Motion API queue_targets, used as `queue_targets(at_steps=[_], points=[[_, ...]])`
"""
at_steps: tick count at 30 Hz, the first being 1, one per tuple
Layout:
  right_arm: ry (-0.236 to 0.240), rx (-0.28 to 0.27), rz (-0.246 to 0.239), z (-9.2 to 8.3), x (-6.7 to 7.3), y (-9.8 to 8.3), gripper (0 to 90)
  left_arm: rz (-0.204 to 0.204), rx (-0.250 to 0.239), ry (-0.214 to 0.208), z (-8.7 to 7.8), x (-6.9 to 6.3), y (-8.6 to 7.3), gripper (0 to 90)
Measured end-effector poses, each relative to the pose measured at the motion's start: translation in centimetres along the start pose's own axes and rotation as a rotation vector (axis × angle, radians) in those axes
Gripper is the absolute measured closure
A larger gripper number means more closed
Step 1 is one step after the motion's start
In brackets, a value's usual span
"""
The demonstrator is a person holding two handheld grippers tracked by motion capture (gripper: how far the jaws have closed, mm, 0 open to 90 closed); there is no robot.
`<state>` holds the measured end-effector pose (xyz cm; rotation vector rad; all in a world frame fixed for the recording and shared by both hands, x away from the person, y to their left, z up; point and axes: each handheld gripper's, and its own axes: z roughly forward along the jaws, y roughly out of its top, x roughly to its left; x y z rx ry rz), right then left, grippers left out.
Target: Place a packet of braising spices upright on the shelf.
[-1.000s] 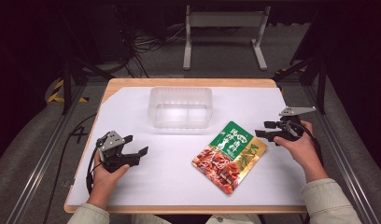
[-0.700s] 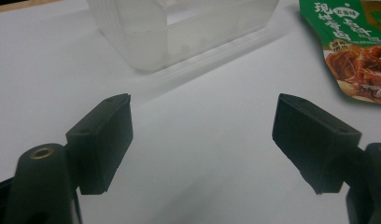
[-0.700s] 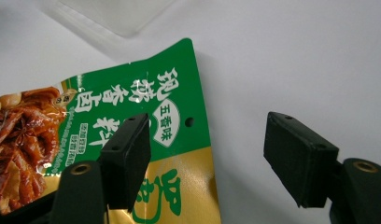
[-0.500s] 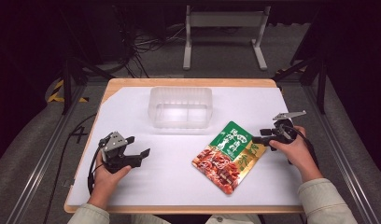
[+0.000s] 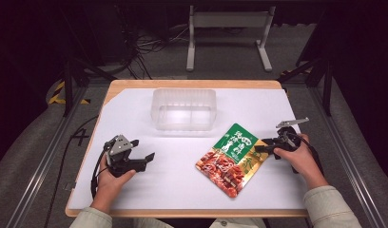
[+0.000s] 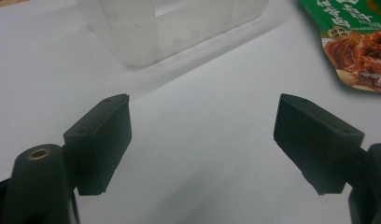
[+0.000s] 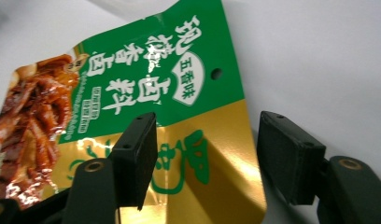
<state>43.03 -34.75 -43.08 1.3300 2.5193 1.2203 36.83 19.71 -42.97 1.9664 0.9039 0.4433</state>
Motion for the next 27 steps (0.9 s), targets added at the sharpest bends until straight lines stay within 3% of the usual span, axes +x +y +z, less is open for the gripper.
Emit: queue_targets(at_steps=[12, 19, 22, 27], points=[[0.085, -0.042, 0.014, -1.1, 0.7, 0.2, 44.9, 0.013, 0.008, 0.001, 0.2, -0.2, 0.0, 19.7], [0.141, -0.015, -0.006, -1.0, 1.2, 0.3, 50.3, 0.016, 0.006, 0.001, 0.3, -0.2, 0.0, 19.6], [0.13, 0.014, -0.024, -0.7, 1.4, 0.2, 50.7, 0.018, 0.01, -0.003, 0.3, -0.3, 0.0, 19.5], [0.065, 0.094, -0.083, 0.5, 2.1, 0.1, 56.7, 0.014, 0.012, -0.001, 0.3, -0.3, 0.0, 19.5]])
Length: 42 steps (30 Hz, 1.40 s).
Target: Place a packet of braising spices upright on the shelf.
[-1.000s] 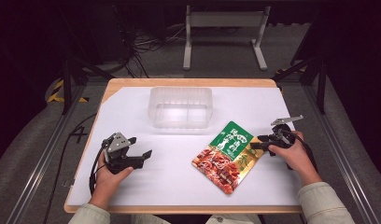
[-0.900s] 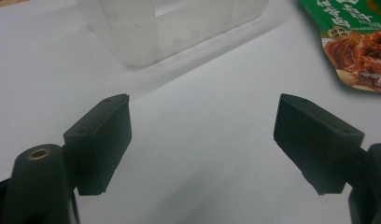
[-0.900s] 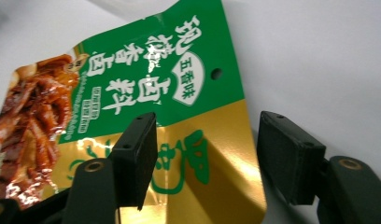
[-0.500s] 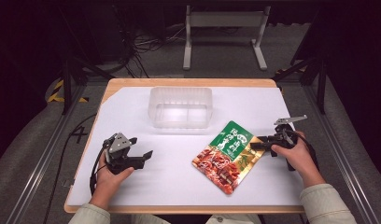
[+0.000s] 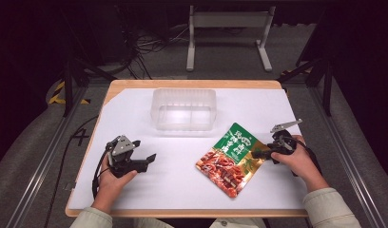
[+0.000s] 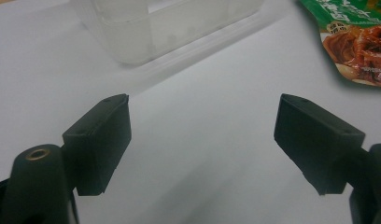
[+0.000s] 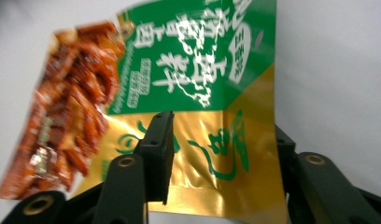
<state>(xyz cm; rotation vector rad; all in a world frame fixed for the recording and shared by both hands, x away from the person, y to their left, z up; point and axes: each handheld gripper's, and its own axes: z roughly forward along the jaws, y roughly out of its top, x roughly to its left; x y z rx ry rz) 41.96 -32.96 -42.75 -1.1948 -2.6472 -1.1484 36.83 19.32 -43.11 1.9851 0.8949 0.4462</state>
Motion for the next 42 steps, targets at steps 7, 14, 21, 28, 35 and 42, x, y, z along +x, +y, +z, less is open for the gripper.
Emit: queue_targets(at_steps=[7, 14, 21, 28, 35, 42], points=[[-0.09, 0.05, -0.061, 0.4, 0.6, 0.3, 86.0, 0.0, -0.007, 0.003, 0.0, 0.0, 0.0, 19.6], [-0.087, 0.047, -0.063, -0.1, 0.7, 0.6, 90.0, -0.004, -0.009, 0.005, -0.1, 0.0, 0.0, 19.6], [-0.077, 0.01, -0.02, -1.5, 1.5, 1.1, 90.0, -0.004, -0.013, 0.011, -0.2, 0.1, 0.0, 19.7], [-0.086, -0.012, 0.007, -2.9, 2.7, 1.7, 90.0, -0.009, -0.019, 0.014, -0.3, 0.1, 0.1, 19.7], [-0.085, -0.04, -0.023, -4.1, 4.1, 2.6, 90.0, -0.011, -0.026, 0.015, -0.4, 0.1, 0.1, 19.7], [-0.06, -0.068, -0.075, -5.7, 5.9, 3.5, 90.0, -0.015, -0.03, 0.018, -0.5, 0.1, 0.1, 19.8]])
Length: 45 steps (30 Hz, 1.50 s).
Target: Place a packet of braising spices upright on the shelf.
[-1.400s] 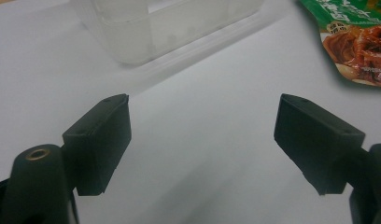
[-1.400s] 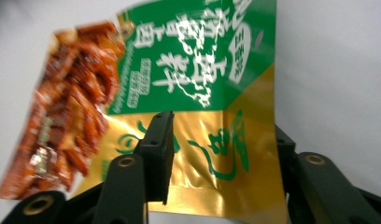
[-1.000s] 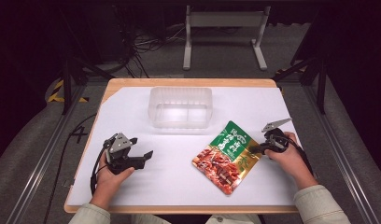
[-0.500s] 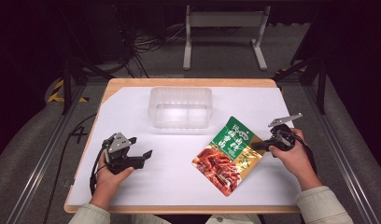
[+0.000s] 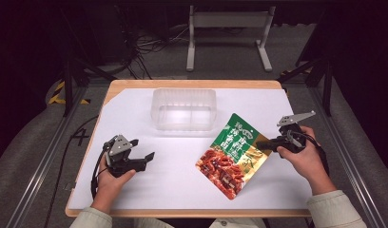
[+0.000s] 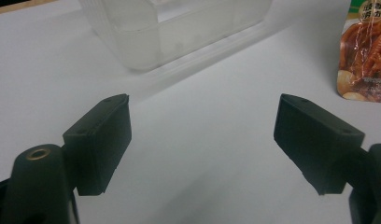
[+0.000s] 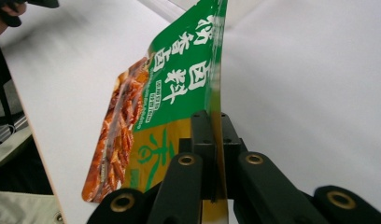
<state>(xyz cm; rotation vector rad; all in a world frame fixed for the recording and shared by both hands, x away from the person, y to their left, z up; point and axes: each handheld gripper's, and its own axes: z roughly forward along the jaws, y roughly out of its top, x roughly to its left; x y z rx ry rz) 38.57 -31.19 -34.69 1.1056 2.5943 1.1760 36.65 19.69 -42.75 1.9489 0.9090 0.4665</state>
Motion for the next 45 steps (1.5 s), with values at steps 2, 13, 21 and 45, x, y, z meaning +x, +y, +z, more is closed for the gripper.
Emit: queue_targets(at_steps=[2, 13, 21, 45], points=[[0.005, 0.001, -0.022, -0.5, 0.7, 0.5, 90.0, -0.004, -0.003, -0.002, 0.0, 0.0, 0.0, 19.7], [0.03, -0.001, -0.077, -2.9, 3.9, 2.9, 90.0, 0.0, -0.014, 0.004, -0.3, 0.0, 0.1, 19.9], [0.051, -0.019, -0.11, -4.4, 5.5, 3.9, 90.0, -0.002, -0.014, 0.004, -0.3, 0.0, 0.1, 19.9], [-0.035, -0.156, -0.141, -7.2, 4.9, 6.6, 90.0, -0.018, -0.085, -0.04, -1.0, 0.2, 0.2, 19.7]])
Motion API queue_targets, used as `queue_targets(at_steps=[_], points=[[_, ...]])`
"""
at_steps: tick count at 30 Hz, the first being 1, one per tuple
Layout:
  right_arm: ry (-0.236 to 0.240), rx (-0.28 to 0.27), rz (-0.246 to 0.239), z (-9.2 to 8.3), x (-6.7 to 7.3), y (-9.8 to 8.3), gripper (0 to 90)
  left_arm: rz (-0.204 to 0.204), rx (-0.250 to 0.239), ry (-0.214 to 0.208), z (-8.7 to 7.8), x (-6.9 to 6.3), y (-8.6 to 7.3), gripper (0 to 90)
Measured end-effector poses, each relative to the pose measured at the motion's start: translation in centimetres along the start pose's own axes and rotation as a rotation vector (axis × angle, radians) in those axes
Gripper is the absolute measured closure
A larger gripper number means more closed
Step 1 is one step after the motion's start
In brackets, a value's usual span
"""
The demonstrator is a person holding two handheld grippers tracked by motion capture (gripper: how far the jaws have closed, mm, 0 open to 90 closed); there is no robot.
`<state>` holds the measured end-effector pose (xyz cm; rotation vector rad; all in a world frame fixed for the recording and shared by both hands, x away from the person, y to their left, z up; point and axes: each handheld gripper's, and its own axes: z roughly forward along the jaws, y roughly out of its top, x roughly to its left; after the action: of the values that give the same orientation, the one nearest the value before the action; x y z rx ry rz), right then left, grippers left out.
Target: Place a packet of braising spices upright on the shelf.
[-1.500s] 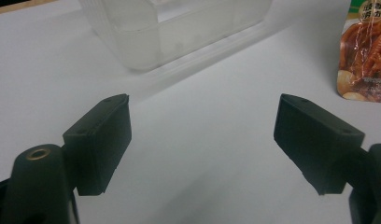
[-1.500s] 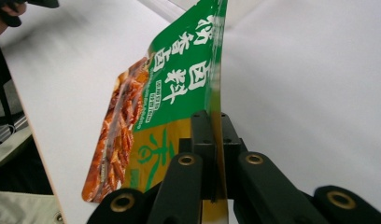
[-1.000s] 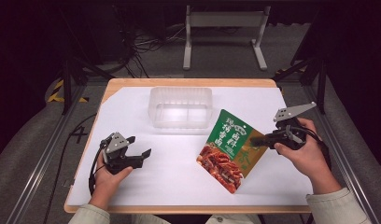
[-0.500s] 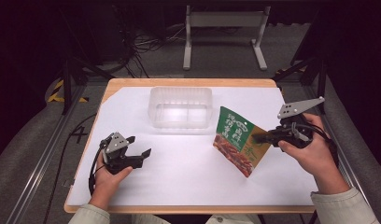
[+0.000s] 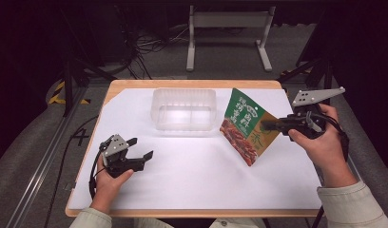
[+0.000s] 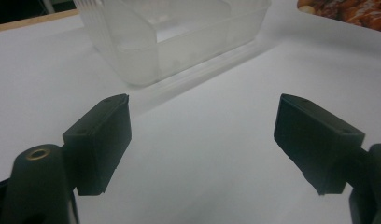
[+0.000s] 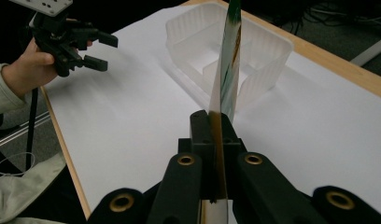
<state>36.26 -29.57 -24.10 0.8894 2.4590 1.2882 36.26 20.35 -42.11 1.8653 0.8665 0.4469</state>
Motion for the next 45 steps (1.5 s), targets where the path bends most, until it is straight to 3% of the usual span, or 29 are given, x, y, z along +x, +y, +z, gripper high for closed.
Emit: queue_targets(at_steps=[7, 17, 23, 31, 45], points=[[-0.011, -0.049, -0.017, -0.1, -0.1, 0.7, 90.0, -0.004, -0.04, -0.017, -0.1, 0.3, 0.0, 19.7], [0.009, -0.129, -0.054, -0.2, -0.7, 1.7, 90.0, -0.013, -0.033, -0.018, -0.2, 0.4, -0.1, 19.6], [0.017, -0.146, -0.063, 0.1, -0.8, 2.8, 90.0, -0.009, -0.034, -0.012, -0.3, 0.5, -0.1, 19.7], [0.024, -0.142, -0.072, 1.2, -1.2, 4.6, 90.0, -0.033, -0.037, -0.002, -0.9, 0.4, -0.4, 19.8], [0.039, -0.144, -0.077, 4.3, -1.6, 8.3, 90.0, -0.041, -0.038, 0.017, -1.6, 0.6, -0.8, 19.6]])
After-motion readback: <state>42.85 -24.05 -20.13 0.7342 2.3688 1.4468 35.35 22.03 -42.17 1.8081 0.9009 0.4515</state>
